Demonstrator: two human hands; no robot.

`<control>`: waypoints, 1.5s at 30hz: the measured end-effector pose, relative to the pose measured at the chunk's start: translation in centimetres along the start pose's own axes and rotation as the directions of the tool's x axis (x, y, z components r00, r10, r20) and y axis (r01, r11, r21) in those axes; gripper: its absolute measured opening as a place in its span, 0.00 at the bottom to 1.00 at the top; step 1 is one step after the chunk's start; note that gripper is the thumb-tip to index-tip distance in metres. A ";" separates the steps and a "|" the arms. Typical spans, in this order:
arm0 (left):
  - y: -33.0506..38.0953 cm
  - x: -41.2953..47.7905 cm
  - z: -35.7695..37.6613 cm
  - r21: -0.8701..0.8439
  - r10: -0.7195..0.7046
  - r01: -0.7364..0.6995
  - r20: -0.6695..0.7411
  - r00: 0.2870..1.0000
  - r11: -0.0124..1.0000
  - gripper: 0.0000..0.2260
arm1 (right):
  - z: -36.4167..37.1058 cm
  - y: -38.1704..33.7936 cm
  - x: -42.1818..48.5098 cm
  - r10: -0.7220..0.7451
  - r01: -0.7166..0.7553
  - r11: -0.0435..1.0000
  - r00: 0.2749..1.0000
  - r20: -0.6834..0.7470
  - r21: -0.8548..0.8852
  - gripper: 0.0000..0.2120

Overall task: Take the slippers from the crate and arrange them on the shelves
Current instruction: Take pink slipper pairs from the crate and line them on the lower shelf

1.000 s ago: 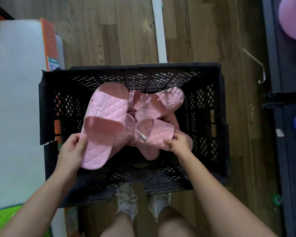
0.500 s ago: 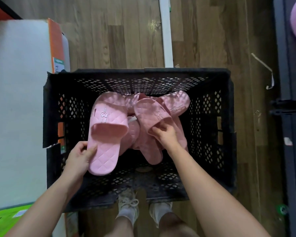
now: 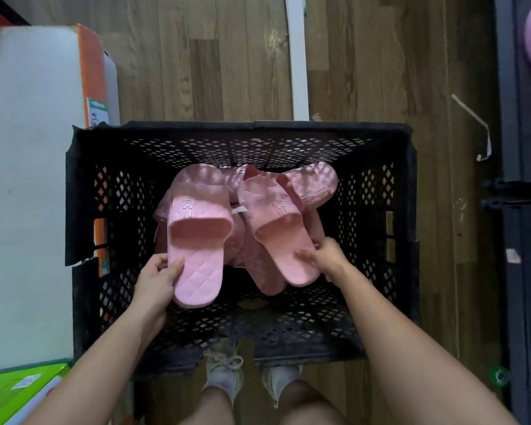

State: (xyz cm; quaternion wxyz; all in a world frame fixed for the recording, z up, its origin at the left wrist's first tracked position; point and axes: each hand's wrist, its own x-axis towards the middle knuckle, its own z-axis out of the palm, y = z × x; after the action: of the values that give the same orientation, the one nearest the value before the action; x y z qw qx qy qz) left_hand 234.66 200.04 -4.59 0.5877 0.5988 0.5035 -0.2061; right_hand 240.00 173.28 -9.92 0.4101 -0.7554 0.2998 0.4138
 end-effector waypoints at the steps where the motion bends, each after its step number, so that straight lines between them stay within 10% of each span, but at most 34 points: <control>1: 0.1 -0.1 0.1 -0.005 -0.013 0.013 -0.012 1.000 1.000 0.05 | 0.1 -0.4 -0.7 -0.007 0.007 1.000 1.000 0.016 0.026 0.17; 21: 8.0 -13.3 -4.3 0.116 0.172 -0.193 0.167 0.971 0.974 0.05 | -6.2 -4.8 -19.8 -0.194 0.222 0.960 0.967 -0.166 0.169 0.08; 45: 25.1 -40.8 -9.2 -0.128 0.592 -0.586 0.325 0.738 0.800 0.06 | -19.4 -14.1 -49.6 -0.549 0.641 0.699 0.765 -0.338 0.316 0.10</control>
State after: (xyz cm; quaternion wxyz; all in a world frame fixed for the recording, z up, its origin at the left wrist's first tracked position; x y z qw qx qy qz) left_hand 236.01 198.64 44.17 0.7074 0.6755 0.1778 -0.1082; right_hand 234.82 168.92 44.70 0.6369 -0.7473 0.1614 0.0990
